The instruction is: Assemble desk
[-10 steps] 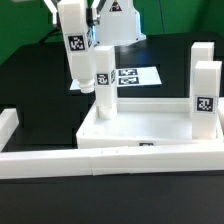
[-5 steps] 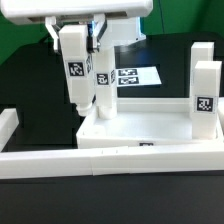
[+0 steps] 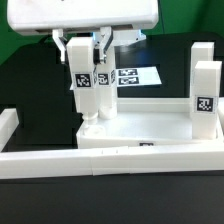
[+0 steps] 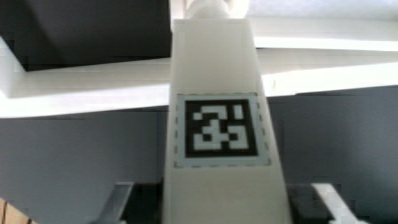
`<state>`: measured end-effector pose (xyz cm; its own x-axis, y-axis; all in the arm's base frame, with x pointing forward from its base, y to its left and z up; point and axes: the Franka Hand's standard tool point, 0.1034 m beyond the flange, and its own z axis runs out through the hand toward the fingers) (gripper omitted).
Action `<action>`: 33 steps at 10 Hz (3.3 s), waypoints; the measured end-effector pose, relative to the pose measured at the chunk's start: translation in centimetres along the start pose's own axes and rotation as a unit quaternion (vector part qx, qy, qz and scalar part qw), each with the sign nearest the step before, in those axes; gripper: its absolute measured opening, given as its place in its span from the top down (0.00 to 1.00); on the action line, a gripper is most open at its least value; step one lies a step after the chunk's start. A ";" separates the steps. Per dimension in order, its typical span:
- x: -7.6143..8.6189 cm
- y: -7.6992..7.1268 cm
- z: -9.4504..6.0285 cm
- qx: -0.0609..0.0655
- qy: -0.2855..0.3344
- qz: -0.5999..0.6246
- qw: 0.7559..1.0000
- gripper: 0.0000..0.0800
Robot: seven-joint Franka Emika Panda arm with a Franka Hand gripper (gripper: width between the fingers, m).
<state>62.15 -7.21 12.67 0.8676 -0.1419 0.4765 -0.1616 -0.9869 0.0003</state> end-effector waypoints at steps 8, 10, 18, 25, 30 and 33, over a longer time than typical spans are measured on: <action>-0.4 0.3 1.5 -0.008 0.001 -0.003 1.000 0.64; -0.2 0.5 1.8 -0.017 0.020 -0.005 1.000 0.64; -0.3 0.5 2.1 -0.020 0.027 -0.007 0.999 0.21; 0.0 0.0 1.5 -0.006 0.004 -0.004 1.000 0.19; 1.2 -0.9 1.2 0.040 -0.103 0.015 0.994 0.19; 0.9 -0.8 1.4 0.049 -0.157 0.018 0.986 0.19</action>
Offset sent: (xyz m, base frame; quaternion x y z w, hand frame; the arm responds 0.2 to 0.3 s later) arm 0.0146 0.0014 -0.0098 -0.0124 0.0100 0.0078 0.9998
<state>63.71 -6.60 11.86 0.9676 -0.1780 0.1789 -0.1614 -0.9814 -0.1039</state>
